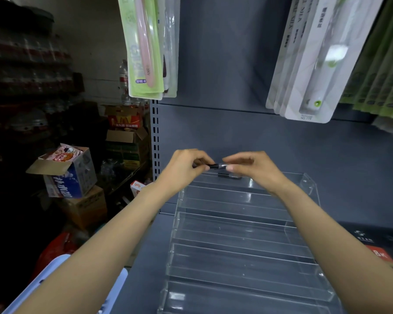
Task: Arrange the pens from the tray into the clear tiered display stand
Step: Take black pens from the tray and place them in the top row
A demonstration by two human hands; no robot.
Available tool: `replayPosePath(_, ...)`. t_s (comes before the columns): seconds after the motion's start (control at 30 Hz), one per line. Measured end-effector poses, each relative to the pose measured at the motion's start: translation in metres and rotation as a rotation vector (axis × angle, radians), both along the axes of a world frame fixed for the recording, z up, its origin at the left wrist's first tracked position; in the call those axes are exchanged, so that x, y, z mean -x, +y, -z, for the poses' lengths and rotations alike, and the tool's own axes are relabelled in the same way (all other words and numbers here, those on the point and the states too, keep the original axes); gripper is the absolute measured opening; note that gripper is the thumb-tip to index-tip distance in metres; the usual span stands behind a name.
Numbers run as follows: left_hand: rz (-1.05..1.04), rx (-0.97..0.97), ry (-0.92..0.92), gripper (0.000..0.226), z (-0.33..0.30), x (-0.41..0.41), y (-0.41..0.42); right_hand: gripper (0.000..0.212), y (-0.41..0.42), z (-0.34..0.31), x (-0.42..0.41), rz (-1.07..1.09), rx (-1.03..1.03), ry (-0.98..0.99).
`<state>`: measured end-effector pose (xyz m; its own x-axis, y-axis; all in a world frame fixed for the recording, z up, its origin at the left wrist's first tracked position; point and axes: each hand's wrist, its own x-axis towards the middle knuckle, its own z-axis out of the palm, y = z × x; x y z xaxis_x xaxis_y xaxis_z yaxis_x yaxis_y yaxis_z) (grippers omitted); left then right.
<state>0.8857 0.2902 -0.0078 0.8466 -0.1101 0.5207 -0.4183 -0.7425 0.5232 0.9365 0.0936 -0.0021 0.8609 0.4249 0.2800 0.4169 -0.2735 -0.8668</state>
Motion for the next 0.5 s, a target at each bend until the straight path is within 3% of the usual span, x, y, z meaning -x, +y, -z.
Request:
replayPosePath(0.1,0.013,0.018,-0.010,0.014,-0.002,0.002,-0.006,0.010,-0.004,0.000,0.002,0.070,-0.089,-0.061)
replayPosePath(0.2,-0.158,-0.018,-0.064,0.027,0.004,0.000,0.005,0.007,-0.018,0.003,-0.003,0.228,-0.103,-0.078)
replayPosePath(0.33,-0.292,0.115,0.151,0.057,0.018,-0.001,0.027,0.011,-0.034,0.009,-0.010,0.374,0.014,-0.103)
replayPosePath(0.5,-0.200,0.230,0.191,0.039,0.031,0.001,0.028,0.006,-0.020,0.009,-0.011,0.363,0.243,-0.152)
